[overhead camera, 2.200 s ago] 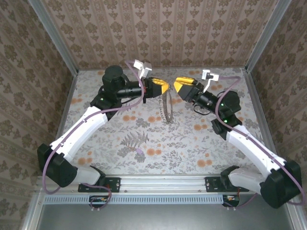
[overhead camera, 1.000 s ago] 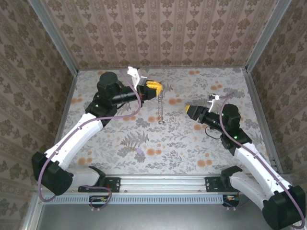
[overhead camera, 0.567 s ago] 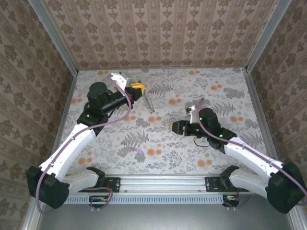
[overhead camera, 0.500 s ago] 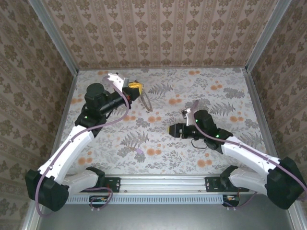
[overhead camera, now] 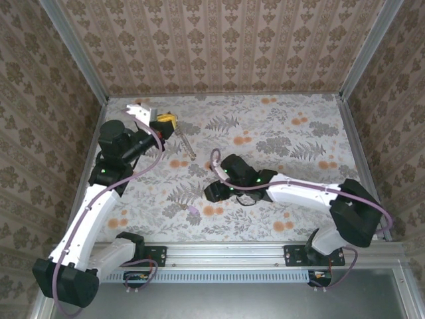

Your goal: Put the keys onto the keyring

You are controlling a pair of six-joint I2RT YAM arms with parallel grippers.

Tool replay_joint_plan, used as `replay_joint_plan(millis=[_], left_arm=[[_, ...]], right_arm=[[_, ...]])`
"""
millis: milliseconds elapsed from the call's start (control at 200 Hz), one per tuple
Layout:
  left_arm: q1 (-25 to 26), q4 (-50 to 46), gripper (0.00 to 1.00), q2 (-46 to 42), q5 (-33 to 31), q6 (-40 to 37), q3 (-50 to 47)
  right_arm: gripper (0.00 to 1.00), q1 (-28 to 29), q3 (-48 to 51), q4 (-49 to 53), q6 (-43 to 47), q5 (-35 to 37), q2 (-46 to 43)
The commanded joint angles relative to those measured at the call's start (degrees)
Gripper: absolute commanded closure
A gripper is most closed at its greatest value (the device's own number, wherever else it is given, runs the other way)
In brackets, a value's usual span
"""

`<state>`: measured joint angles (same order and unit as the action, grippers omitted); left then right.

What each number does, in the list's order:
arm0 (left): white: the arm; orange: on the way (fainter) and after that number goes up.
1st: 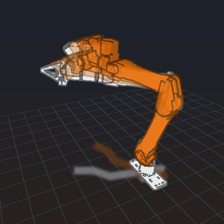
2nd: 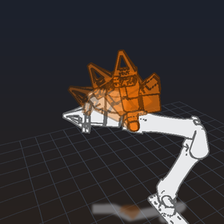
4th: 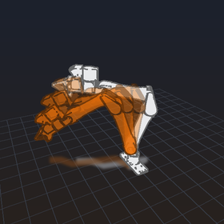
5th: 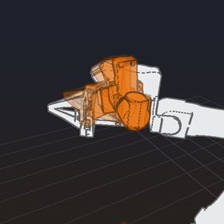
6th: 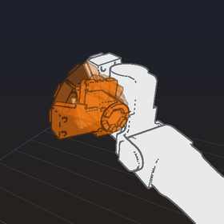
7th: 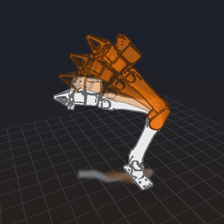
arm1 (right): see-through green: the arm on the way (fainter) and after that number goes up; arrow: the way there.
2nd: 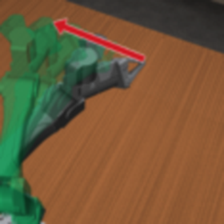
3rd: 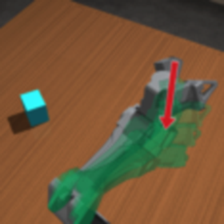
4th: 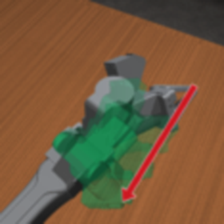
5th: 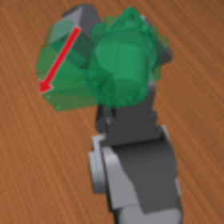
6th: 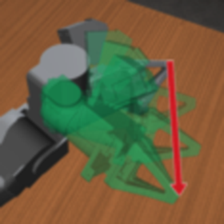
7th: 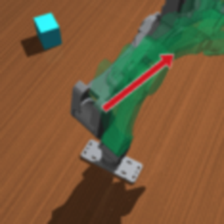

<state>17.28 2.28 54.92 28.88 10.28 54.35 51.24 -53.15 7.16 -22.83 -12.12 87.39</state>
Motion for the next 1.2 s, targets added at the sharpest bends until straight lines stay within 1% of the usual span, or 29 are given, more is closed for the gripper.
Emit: replay_joint_plan(millis=[0, 170, 310, 510, 700, 955, 1195], left_arm=[[-2.05, -0.78, 1.00, -2.07, 0.68, -0.46, 0.16], [-4.79, -1.48, 1.00, -2.79, 1.35, -0.52, -0.03], [-7.12, -0.88, 1.00, -2.94, 2.26, -0.01, -0.64], [-9.95, -0.53, 1.00, -3.27, 3.89, 1.03, -1.13], [-12.41, -0.73, 1.00, -4.44, 5.07, 1.23, -1.35], [-14.99, -0.89, 1.00, -5.04, 6.62, 2.11, -1.60], [-15.43, -0.18, 1.00, -4.96, 7.06, 2.85, -1.79]], right_arm=[[0.49, 1.54, -4.46, 4.74, 8.37, 2.59, 4.09], [0.51, 2.34, -9.37, 6.69, 13.38, 0.90, 10.28], [0.52, 4.26, -13.66, 9.07, 16.93, 0.29, 14.50], [0.54, 7.07, -20.48, 12.66, 20.85, 1.49, 20.77], [0.58, 9.94, -25.76, 15.96, 24.24, 5.41, 26.17], [0.60, 10.88, -27.53, 15.90, 25.00, 6.66, 29.42], [0.64, 10.89, -28.81, 15.25, 24.94, 6.07, 31.50]])
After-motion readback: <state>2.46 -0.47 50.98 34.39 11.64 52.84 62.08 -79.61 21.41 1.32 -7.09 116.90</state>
